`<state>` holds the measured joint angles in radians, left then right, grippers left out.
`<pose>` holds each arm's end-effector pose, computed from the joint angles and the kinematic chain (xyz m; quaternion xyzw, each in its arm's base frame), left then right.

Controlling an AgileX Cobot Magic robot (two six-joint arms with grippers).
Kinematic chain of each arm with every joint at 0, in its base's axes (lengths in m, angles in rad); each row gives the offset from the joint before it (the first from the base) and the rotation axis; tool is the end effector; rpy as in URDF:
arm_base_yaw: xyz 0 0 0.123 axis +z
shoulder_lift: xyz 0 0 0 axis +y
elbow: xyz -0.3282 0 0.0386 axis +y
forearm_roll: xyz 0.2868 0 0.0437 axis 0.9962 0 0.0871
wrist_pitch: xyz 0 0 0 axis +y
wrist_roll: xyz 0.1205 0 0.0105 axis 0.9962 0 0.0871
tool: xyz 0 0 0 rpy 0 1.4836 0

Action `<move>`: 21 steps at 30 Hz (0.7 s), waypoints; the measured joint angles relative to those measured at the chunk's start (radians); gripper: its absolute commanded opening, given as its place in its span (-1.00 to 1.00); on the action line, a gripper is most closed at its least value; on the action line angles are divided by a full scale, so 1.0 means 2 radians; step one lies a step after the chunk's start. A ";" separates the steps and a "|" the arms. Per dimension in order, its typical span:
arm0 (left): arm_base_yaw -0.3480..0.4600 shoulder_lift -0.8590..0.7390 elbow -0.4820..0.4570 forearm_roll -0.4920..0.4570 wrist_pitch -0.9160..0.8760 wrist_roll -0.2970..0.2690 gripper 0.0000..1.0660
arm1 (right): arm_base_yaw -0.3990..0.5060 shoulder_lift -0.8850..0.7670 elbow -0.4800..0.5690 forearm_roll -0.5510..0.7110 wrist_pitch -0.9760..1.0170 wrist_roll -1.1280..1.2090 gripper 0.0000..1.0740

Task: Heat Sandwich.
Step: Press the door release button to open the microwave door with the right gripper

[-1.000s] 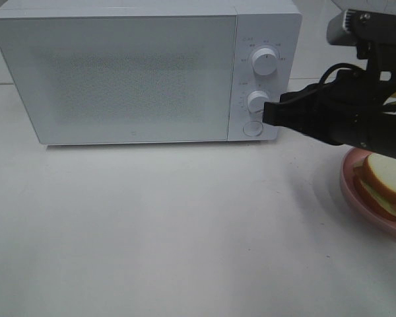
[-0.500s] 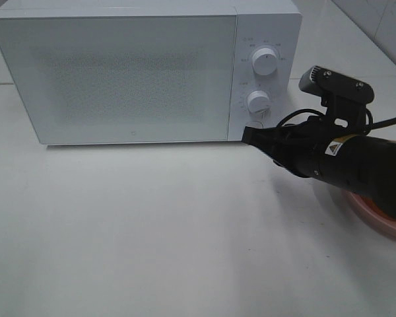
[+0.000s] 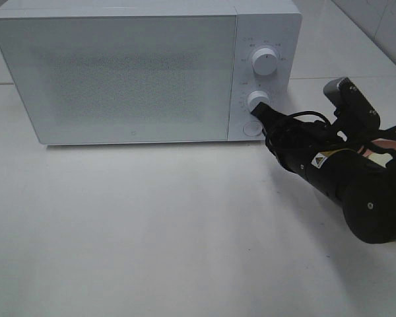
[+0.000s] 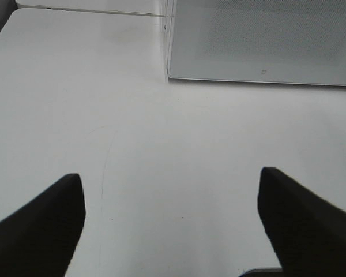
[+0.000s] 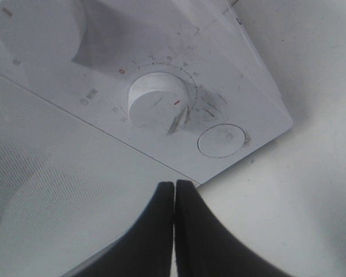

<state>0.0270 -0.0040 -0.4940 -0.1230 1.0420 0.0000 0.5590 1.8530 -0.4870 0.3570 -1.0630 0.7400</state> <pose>0.0112 -0.0125 0.2830 -0.0097 0.8472 -0.0543 0.5284 0.3090 0.1497 0.1277 0.2331 0.7488 0.3199 0.5317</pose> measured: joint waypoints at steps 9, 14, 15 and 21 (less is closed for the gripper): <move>0.000 0.000 0.000 0.000 0.000 0.000 0.43 | 0.000 0.038 0.000 -0.010 -0.035 0.126 -0.91; 0.000 0.000 0.000 0.000 0.000 0.000 0.43 | 0.000 0.044 0.000 -0.011 -0.035 0.175 -0.92; 0.000 0.000 0.000 0.000 0.000 0.000 0.43 | 0.000 0.044 -0.001 -0.011 -0.035 0.192 -0.92; 0.000 0.000 0.000 0.000 0.000 0.000 0.43 | 0.000 0.044 -0.025 -0.011 0.008 0.221 -0.92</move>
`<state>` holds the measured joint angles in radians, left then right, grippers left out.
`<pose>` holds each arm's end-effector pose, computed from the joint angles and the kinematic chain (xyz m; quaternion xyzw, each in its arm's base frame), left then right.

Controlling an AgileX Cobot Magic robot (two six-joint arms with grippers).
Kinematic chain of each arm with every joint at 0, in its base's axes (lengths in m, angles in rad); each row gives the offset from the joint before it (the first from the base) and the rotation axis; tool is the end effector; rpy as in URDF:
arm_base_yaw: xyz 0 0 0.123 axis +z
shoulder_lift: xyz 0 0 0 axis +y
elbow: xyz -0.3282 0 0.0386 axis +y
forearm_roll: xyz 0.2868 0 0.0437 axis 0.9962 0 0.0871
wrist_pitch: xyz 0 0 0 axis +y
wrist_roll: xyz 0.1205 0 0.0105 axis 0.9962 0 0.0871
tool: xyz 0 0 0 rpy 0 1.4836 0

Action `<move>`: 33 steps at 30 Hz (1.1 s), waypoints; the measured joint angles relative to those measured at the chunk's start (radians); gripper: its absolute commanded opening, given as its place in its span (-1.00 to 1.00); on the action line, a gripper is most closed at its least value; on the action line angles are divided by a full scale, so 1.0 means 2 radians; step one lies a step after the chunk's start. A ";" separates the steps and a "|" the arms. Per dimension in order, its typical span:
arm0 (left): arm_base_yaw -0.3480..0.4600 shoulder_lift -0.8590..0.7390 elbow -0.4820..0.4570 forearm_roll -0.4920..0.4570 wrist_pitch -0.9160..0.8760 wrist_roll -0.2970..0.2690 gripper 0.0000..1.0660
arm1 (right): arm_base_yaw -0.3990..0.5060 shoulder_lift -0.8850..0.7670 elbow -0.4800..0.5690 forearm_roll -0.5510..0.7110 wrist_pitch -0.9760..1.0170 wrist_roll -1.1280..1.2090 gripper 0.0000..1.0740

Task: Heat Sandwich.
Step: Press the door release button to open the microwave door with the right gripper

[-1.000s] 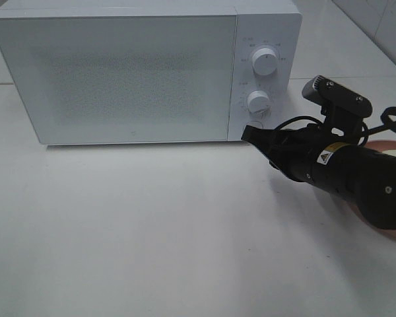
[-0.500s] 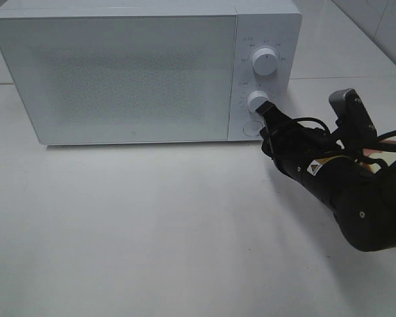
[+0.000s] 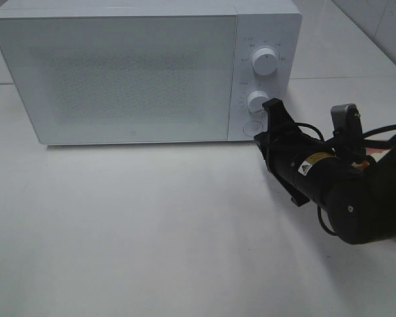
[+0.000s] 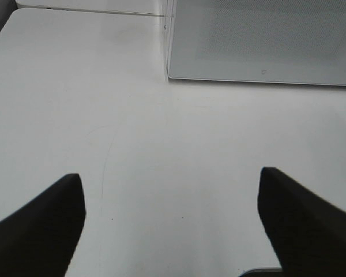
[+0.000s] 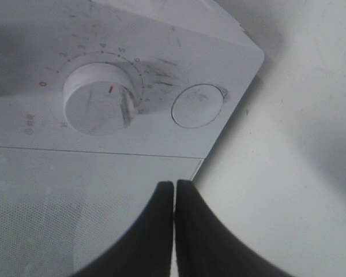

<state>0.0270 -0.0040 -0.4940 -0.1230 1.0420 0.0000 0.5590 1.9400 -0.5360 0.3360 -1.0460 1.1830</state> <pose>0.0112 -0.0125 0.2830 -0.0097 0.8472 -0.0543 0.5284 0.3201 0.1596 0.1057 0.3877 0.6996 0.4149 0.4336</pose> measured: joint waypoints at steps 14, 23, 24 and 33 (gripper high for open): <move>0.000 0.000 0.000 0.000 0.000 0.000 0.43 | 0.000 0.009 -0.066 0.027 0.097 0.049 -0.91; 0.000 0.000 0.000 0.000 0.000 0.000 0.43 | 0.000 0.049 -0.106 0.040 0.102 0.081 -0.94; 0.000 0.000 0.000 0.000 0.000 0.000 0.43 | 0.000 0.049 -0.106 0.040 0.102 0.081 -0.94; 0.000 0.000 0.000 0.000 0.000 0.000 0.43 | -0.002 0.074 -0.126 0.072 0.101 0.082 -0.94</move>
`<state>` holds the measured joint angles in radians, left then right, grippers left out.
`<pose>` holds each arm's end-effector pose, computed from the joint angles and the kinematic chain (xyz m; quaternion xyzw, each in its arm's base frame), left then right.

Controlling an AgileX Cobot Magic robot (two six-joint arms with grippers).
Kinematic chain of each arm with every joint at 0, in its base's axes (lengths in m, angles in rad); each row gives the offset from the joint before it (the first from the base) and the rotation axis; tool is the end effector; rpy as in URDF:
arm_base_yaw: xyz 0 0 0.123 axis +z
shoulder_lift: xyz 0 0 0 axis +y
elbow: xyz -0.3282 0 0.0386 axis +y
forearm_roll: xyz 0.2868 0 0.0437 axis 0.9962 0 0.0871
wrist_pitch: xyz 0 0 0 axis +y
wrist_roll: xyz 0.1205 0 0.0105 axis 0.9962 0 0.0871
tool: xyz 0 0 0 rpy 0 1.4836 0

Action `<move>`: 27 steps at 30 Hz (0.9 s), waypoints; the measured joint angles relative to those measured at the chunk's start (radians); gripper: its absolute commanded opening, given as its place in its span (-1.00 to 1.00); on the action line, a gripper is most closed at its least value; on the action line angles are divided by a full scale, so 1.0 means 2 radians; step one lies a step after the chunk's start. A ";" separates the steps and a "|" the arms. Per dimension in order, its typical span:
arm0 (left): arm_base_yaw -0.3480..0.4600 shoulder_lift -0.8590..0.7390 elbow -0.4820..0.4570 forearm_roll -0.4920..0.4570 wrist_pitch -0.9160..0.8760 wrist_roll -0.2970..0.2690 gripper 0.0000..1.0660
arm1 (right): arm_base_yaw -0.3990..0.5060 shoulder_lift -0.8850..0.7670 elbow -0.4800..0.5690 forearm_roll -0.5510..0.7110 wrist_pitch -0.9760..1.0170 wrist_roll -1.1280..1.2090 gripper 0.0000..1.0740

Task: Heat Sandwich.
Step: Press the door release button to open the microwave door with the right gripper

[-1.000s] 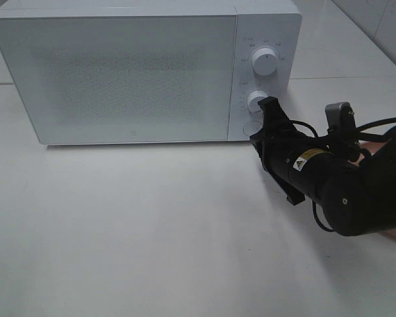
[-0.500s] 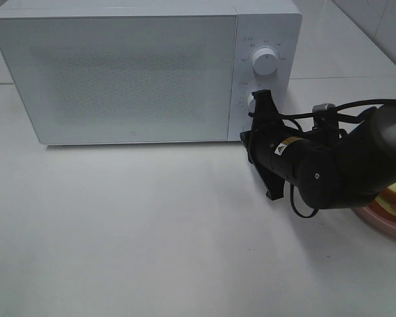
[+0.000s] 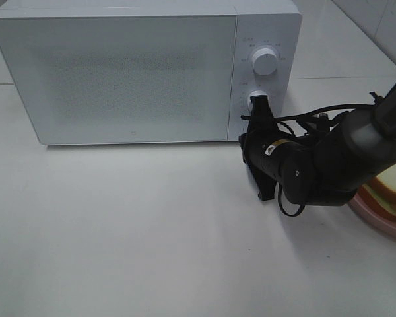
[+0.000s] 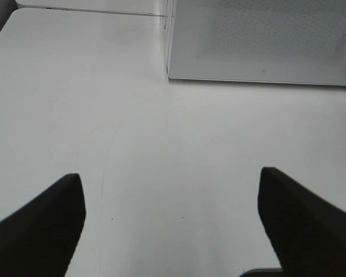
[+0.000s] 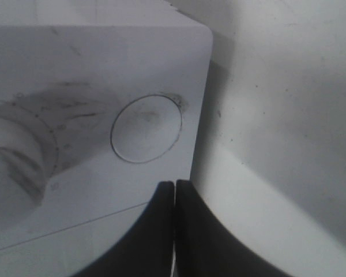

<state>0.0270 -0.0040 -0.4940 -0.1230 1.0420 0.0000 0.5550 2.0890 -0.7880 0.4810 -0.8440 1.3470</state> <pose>0.0112 -0.0125 0.2830 -0.0097 0.8472 -0.0543 0.5284 0.3771 0.1846 0.0769 0.5224 0.6501 0.4134 0.3655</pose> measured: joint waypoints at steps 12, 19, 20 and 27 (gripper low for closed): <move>0.000 0.000 0.000 0.000 0.000 0.000 0.43 | -0.033 0.000 -0.018 -0.006 0.001 0.000 -0.93; 0.000 0.000 0.000 0.000 0.000 0.000 0.43 | -0.035 0.002 -0.032 -0.006 0.021 0.000 -0.94; 0.000 0.000 0.000 0.000 0.000 0.000 0.43 | -0.035 0.002 -0.032 -0.006 0.021 0.000 -0.94; 0.000 0.000 0.000 0.000 0.000 0.000 0.43 | -0.039 0.005 -0.033 -0.005 0.024 -0.001 -0.93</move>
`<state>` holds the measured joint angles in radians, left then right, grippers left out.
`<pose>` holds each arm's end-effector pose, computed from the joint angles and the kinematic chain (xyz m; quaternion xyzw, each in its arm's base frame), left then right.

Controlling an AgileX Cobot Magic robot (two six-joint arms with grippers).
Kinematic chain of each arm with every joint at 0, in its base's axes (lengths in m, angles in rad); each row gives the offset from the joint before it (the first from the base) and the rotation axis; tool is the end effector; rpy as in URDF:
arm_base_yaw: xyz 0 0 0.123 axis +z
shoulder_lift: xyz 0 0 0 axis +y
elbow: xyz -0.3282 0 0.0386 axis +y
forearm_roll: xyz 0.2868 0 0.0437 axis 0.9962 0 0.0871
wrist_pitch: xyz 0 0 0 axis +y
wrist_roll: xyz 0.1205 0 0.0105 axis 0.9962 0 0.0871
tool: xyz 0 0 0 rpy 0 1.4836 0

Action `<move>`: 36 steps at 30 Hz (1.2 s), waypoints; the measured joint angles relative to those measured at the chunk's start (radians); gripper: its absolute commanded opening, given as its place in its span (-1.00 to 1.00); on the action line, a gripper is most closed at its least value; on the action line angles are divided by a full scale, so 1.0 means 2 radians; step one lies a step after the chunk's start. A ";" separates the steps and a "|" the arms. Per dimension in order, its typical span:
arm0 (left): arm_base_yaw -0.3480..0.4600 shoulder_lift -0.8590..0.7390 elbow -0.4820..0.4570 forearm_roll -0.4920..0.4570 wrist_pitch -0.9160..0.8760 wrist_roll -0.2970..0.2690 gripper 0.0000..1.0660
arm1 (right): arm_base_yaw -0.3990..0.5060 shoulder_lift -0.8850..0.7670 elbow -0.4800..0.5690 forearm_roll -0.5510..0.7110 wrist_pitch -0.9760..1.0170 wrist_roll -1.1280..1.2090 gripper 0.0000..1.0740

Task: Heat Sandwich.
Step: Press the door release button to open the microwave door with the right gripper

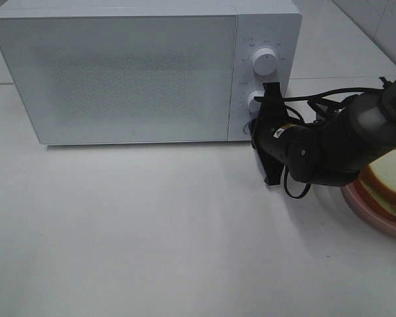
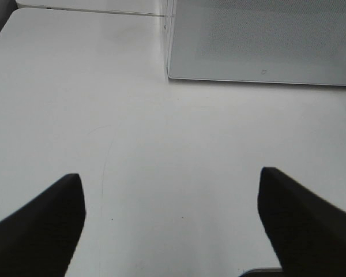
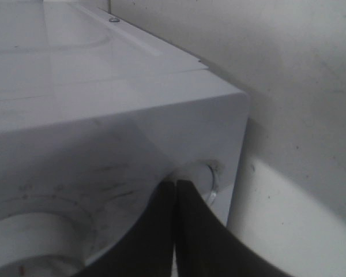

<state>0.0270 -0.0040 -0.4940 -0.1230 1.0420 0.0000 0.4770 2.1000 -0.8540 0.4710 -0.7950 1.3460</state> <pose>0.0112 -0.0125 0.2830 -0.0097 0.8472 -0.0543 0.5284 0.4056 0.1655 0.0821 0.5448 0.6298 0.4090 0.3731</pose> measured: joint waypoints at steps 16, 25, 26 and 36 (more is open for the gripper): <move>0.000 0.000 0.000 0.000 0.000 0.000 0.43 | 0.000 0.026 -0.019 -0.005 -0.002 0.004 -0.93; 0.000 0.000 0.000 0.000 0.000 0.000 0.43 | -0.007 0.032 -0.019 -0.017 -0.031 0.023 -1.00; 0.000 0.000 0.000 0.000 0.000 0.000 0.43 | -0.007 0.032 -0.019 -0.017 -0.033 0.025 -1.00; 0.000 0.000 0.000 0.000 0.000 0.000 0.43 | -0.007 0.032 -0.019 -0.018 -0.033 0.025 -1.00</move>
<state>0.0270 -0.0040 -0.4940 -0.1230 1.0420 0.0000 0.4630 2.1640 -0.8910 0.4350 -0.8620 1.3970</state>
